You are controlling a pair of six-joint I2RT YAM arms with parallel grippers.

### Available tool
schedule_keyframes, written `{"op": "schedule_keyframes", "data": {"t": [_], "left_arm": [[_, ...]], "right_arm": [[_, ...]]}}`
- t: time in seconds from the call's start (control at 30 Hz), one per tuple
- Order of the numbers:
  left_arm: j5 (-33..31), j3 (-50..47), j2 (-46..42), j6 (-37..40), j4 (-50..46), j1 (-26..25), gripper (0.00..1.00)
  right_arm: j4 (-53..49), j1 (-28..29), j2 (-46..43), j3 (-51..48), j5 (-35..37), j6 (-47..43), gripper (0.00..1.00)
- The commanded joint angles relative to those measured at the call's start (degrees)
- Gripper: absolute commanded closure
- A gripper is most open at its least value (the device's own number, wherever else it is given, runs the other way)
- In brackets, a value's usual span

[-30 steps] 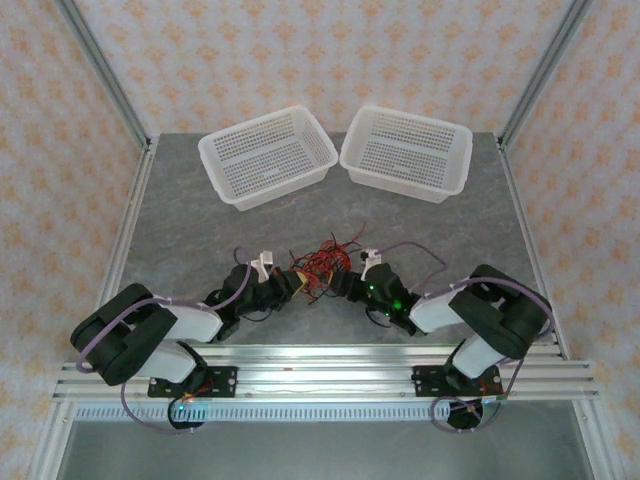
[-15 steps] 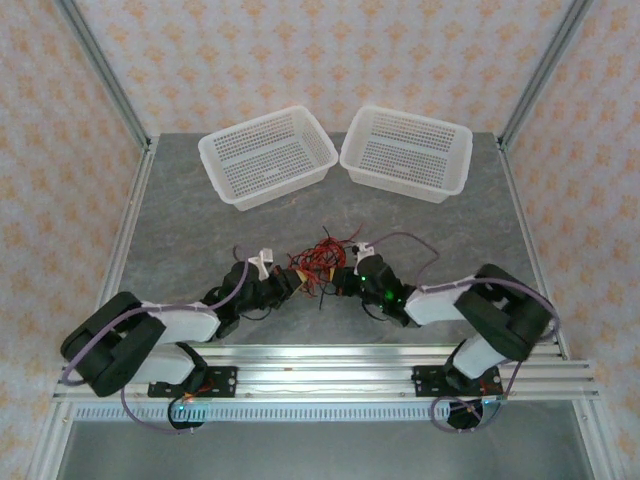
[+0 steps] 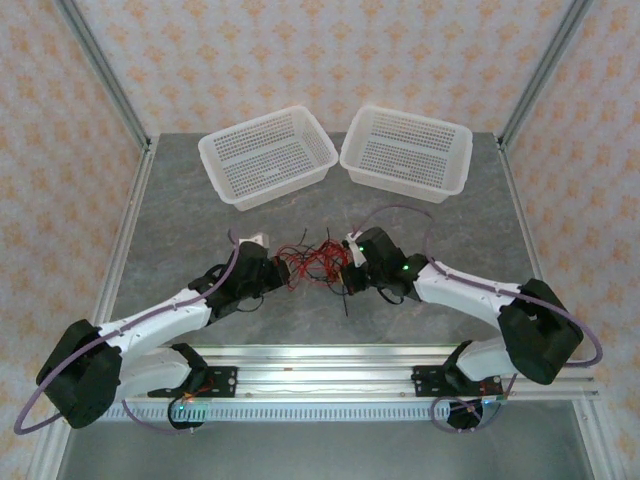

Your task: Untangle the cables

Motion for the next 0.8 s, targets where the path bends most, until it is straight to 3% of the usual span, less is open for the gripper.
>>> {"op": "schedule_keyframes", "data": {"t": [0.0, 0.27, 0.6, 0.67, 0.77], "left_arm": [[-5.9, 1.2, -1.4, 3.0, -10.1, 0.4, 1.00], [-11.2, 0.4, -1.0, 2.5, -17.1, 0.4, 1.00], [-17.5, 2.3, 4.8, 3.5, -16.2, 0.6, 0.93], [-18.3, 3.0, 6.8, 4.1, -15.4, 0.9, 0.86], [-20.5, 4.5, 8.8, 5.5, -15.4, 1.4, 0.63]], "right_arm": [[-8.8, -0.9, -0.3, 2.5, -6.9, -4.9, 1.00], [-2.6, -4.6, 6.1, -0.1, -18.5, -4.8, 1.00], [3.9, -11.6, 13.9, -0.8, -24.1, -2.0, 1.00], [5.0, -12.1, 14.8, -1.2, -24.5, -1.2, 1.00], [5.9, -12.6, 16.1, -1.8, -24.3, 0.3, 1.00]]}}
